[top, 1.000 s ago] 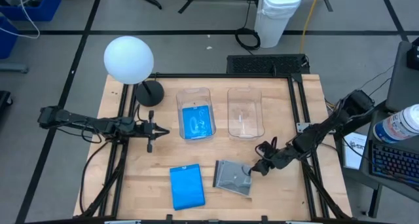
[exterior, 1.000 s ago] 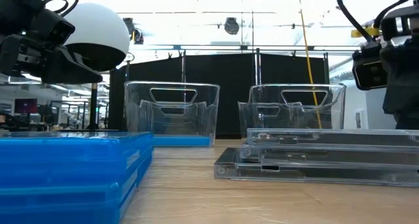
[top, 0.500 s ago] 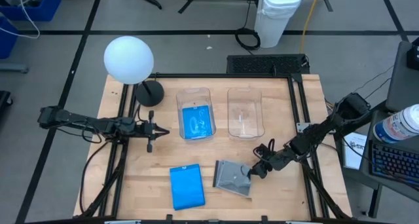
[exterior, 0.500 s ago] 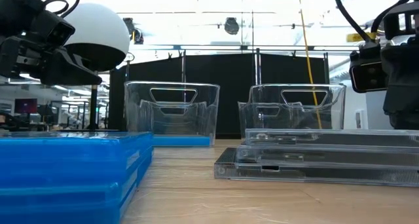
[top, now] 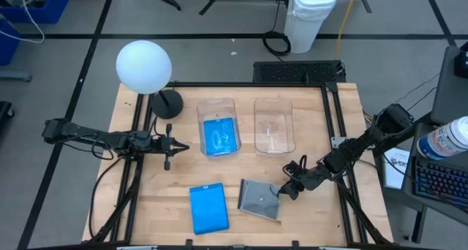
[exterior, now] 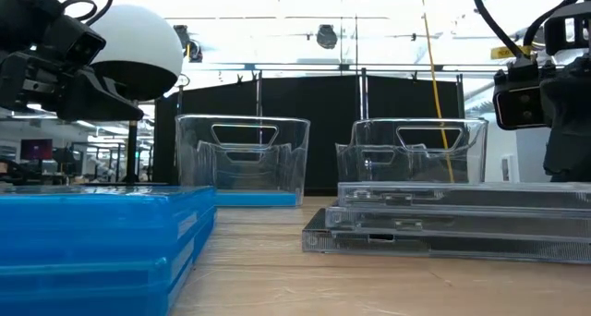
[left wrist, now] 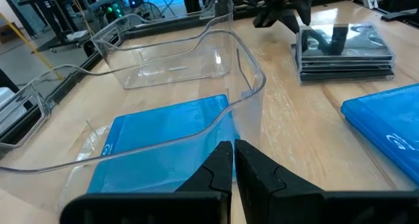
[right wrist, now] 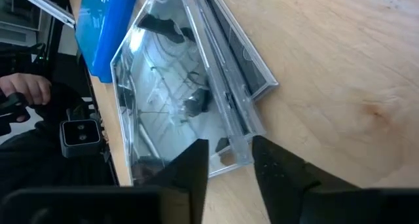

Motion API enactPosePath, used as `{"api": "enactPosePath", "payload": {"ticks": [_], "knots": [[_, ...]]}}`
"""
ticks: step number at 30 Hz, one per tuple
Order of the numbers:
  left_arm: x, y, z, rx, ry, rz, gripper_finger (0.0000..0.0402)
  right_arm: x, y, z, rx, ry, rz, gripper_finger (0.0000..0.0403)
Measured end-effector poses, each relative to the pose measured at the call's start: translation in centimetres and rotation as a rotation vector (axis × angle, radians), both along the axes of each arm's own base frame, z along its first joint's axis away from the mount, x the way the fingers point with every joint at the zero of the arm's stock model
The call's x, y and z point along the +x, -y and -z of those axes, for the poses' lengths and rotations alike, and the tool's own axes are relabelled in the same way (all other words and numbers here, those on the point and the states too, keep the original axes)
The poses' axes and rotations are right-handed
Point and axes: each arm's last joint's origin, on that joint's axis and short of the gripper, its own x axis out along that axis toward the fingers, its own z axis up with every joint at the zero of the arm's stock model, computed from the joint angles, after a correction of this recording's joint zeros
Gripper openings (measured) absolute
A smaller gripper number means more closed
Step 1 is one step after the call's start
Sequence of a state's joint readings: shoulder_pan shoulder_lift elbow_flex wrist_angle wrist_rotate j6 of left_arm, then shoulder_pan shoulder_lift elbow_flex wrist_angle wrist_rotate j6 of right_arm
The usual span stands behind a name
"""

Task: Pick & place jewel cases by type
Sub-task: Put the black cd case into the right transparent bin

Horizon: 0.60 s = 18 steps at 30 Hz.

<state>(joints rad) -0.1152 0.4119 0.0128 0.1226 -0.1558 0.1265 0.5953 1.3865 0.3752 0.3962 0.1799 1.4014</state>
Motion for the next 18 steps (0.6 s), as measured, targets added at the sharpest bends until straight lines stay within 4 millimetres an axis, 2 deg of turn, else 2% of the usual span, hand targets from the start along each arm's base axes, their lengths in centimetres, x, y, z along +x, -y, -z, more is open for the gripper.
{"api": "enactPosePath", "payload": {"ticks": [10,18], "knots": [[0.0,0.0,0.0,0.0,0.0,0.0,0.0026,0.02,-0.01,-0.04,-0.001,0.005,-0.001,0.0006],[0.0,0.0,0.0,-0.002,0.0,0.0,0.0026,0.12,-0.07,-0.26,-0.006,0.033,-0.014,0.0002]]}}
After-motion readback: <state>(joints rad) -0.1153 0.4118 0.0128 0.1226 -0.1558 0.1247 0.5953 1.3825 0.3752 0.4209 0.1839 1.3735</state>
